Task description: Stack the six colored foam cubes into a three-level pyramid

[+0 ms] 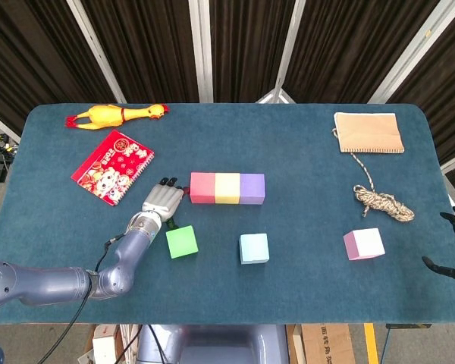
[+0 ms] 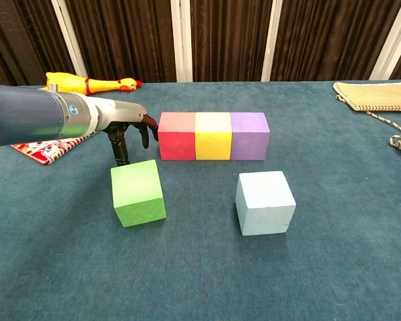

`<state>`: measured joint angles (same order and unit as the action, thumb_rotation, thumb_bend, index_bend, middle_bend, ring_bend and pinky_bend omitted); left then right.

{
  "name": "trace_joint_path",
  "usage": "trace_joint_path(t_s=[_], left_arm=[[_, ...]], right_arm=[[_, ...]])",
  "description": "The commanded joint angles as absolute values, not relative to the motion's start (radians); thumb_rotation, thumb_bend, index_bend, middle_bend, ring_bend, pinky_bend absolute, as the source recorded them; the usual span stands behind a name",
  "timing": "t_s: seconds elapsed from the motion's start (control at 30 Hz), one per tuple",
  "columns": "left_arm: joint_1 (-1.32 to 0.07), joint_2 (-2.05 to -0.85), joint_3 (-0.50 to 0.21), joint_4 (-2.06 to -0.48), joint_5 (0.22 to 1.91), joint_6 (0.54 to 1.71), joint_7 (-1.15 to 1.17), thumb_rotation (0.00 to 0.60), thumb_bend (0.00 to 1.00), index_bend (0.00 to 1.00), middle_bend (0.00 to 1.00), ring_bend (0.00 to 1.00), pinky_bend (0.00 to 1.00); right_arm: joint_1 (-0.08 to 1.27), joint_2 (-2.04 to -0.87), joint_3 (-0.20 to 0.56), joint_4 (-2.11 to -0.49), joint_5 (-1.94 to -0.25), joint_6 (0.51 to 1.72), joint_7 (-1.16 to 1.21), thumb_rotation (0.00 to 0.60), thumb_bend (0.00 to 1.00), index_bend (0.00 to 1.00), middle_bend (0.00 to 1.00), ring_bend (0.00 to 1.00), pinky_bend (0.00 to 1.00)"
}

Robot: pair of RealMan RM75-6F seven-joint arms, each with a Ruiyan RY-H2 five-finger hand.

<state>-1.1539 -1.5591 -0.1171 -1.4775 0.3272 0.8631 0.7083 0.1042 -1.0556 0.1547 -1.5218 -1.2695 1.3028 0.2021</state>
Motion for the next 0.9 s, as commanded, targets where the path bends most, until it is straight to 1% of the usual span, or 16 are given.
trace_joint_path(t_s=[0.03, 0.2, 0.37, 0.5, 0.6, 0.67, 0.77, 0.9], left_arm=[[-1.154, -1.558, -0.116, -1.479, 0.327, 0.863, 0.707, 0.600, 0.14, 0.21, 0.24, 0.00, 0.00], [-1.156, -1.547, -0.108, -1.490, 0.336, 0.881, 0.718, 0.600, 0.14, 0.23, 0.24, 0.00, 0.00], [-1.150, -1.513, -0.113, -1.527, 0.336, 0.914, 0.718, 0.600, 0.15, 0.28, 0.24, 0.00, 0.00], [-1.139, -1.448, -0.138, -1.597, 0.352, 0.942, 0.696, 0.600, 0.16, 0.25, 0.23, 0.00, 0.00], [-1.120, -1.384, -0.172, -1.662, 0.388, 0.973, 0.654, 0.600, 0.16, 0.20, 0.21, 0.00, 0.00], [-1.106, -1.346, -0.187, -1.700, 0.411, 0.982, 0.628, 0.600, 0.16, 0.18, 0.19, 0.00, 0.00], [-1.071, -1.287, -0.209, -1.751, 0.494, 1.005, 0.568, 0.600, 0.17, 0.18, 0.18, 0.00, 0.00], [-1.015, -1.236, -0.215, -1.785, 0.621, 1.042, 0.494, 0.600, 0.20, 0.17, 0.18, 0.00, 0.00]], right_arm=[[0.103, -1.054, 0.155, -1.522, -1.269, 1.304, 0.203, 0.600, 0.18, 0.18, 0.10, 0.08, 0.02], [0.102, -1.054, 0.156, -1.520, -1.269, 1.306, 0.204, 0.600, 0.18, 0.18, 0.10, 0.08, 0.02], [0.103, -1.056, 0.155, -1.519, -1.268, 1.303, 0.200, 0.600, 0.18, 0.18, 0.10, 0.08, 0.02], [0.103, -1.054, 0.155, -1.521, -1.267, 1.303, 0.201, 0.600, 0.18, 0.18, 0.10, 0.08, 0.02], [0.103, -1.055, 0.154, -1.523, -1.268, 1.301, 0.199, 0.600, 0.18, 0.18, 0.10, 0.08, 0.02], [0.104, -1.055, 0.153, -1.524, -1.270, 1.299, 0.198, 0.600, 0.18, 0.18, 0.10, 0.08, 0.02], [0.106, -1.057, 0.151, -1.525, -1.269, 1.295, 0.193, 0.600, 0.18, 0.18, 0.10, 0.08, 0.02], [0.109, -1.060, 0.149, -1.526, -1.269, 1.291, 0.185, 0.600, 0.18, 0.18, 0.10, 0.08, 0.02]])
